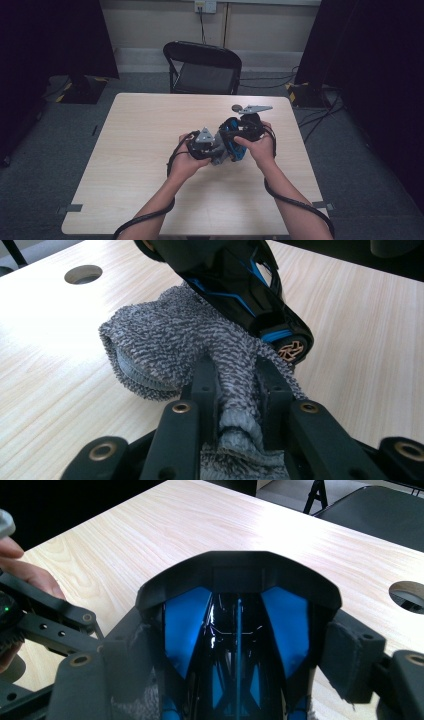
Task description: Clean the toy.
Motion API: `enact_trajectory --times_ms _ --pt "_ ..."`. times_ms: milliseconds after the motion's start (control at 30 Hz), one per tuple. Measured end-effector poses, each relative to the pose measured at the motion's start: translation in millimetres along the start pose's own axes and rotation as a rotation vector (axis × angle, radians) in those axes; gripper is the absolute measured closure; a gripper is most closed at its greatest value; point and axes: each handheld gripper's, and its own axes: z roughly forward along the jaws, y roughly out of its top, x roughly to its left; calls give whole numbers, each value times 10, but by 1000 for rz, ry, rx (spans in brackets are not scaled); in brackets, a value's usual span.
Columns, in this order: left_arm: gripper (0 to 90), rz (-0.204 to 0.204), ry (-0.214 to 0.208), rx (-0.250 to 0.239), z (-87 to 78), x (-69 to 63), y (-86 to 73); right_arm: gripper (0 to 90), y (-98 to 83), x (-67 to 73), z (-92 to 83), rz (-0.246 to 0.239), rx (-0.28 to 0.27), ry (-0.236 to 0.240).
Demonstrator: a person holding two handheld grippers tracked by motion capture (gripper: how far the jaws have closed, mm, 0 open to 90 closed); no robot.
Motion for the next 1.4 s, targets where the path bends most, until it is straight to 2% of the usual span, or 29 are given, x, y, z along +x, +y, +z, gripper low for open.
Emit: enact_trajectory --times_ms 733,1400 --pt "747 2 -37 21 108 -117 -113 253 65 -15 -24 3 -5 0" --pt "747 20 -59 36 159 -188 -126 253 78 -53 -58 15 -10 -1"
